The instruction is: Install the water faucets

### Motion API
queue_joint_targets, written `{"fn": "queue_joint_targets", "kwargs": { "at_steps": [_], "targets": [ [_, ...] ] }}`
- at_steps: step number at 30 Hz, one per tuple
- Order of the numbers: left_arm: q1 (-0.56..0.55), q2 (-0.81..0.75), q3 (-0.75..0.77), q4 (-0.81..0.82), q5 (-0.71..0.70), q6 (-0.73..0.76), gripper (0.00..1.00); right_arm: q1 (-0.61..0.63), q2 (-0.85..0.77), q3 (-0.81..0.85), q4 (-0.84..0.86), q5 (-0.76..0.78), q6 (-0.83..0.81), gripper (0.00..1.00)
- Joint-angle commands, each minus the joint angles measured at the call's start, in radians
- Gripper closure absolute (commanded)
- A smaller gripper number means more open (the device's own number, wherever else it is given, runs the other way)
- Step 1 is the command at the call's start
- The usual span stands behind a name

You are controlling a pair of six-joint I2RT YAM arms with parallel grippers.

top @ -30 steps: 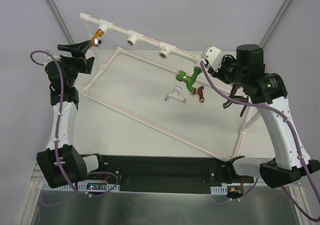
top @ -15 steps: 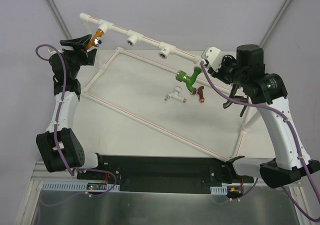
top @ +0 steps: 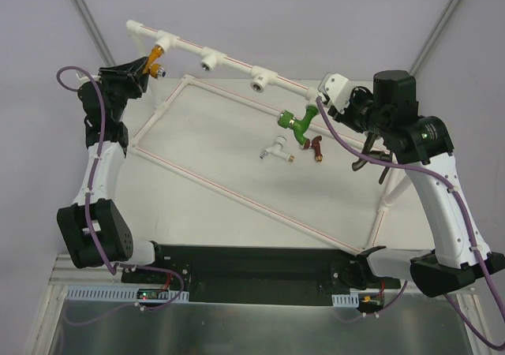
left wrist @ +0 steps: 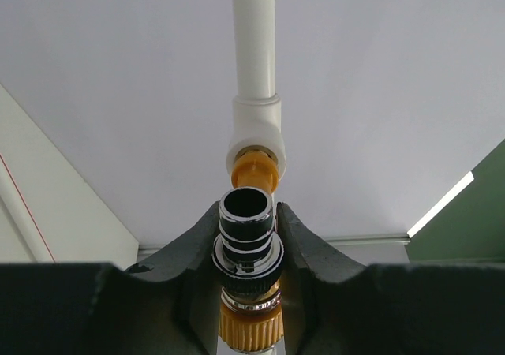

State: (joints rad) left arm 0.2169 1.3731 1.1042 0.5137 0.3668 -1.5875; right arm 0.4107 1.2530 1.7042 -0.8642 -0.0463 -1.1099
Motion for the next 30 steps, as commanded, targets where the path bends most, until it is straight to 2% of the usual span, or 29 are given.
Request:
{"fn": "queue_joint_targets", "kwargs": {
  "at_steps": [1,5,11,12,14,15,17,18,20,21,22,23,25,26,28,29,30],
  "targets": [
    [-0.011,0.009,0.086,0.080,0.075,0.098,0.97,0.027,-0.049,0.008,-0.001,-0.067,0.068,0.98],
    [-0.013,0.044,0.140,0.045,0.168,0.234,1.00,0.027,-0.052,0.009,0.001,-0.067,0.067,0.98],
    [-0.013,0.058,0.213,-0.052,0.236,0.654,1.00,0.028,-0.055,0.002,0.004,-0.064,0.062,0.98],
    [-0.014,0.052,0.210,-0.060,0.238,0.814,1.00,0.028,-0.055,0.003,0.005,-0.061,0.061,0.98],
    [-0.027,0.018,0.198,-0.102,0.215,1.004,1.00,0.028,-0.056,-0.002,0.005,-0.064,0.059,0.98],
    [-0.042,0.005,0.175,-0.106,0.204,1.194,1.00,0.028,-0.059,-0.002,0.005,-0.064,0.059,0.98],
    [-0.069,-0.038,0.143,-0.118,0.173,1.408,1.00,0.028,-0.058,-0.002,0.007,-0.066,0.058,0.99],
    [-0.106,-0.054,0.108,-0.121,0.153,1.612,1.00,0.027,-0.058,-0.002,0.005,-0.067,0.058,0.98],
    [-0.140,-0.089,0.082,-0.130,0.097,1.785,1.00,0.027,-0.058,-0.002,0.007,-0.070,0.058,0.98],
    [-0.157,-0.097,0.066,-0.132,0.078,1.933,1.00,0.028,-0.058,-0.003,0.008,-0.072,0.058,0.98],
    [-0.187,-0.107,0.062,-0.138,0.042,1.998,1.00,0.030,-0.058,-0.005,0.008,-0.073,0.058,0.98],
    [-0.203,-0.108,0.059,-0.148,0.022,2.125,1.00,0.028,-0.058,-0.005,0.010,-0.073,0.058,0.98],
    [-0.255,-0.112,0.040,-0.149,-0.020,2.256,1.00,0.031,-0.060,-0.005,0.011,-0.076,0.058,0.98],
    [-0.270,-0.109,0.034,-0.149,-0.072,2.387,1.00,0.031,-0.060,-0.006,0.013,-0.076,0.058,0.98],
    [-0.306,-0.101,0.016,-0.156,-0.121,2.521,1.00,0.033,-0.061,-0.008,0.011,-0.073,0.056,0.98],
    [-0.339,-0.098,0.000,-0.159,-0.176,2.660,1.00,0.033,-0.066,-0.008,0.013,-0.072,0.056,0.98],
    [-0.359,-0.088,-0.007,-0.162,-0.207,2.727,1.00,0.033,-0.066,-0.008,0.011,-0.070,0.056,0.98]
  ]
}}
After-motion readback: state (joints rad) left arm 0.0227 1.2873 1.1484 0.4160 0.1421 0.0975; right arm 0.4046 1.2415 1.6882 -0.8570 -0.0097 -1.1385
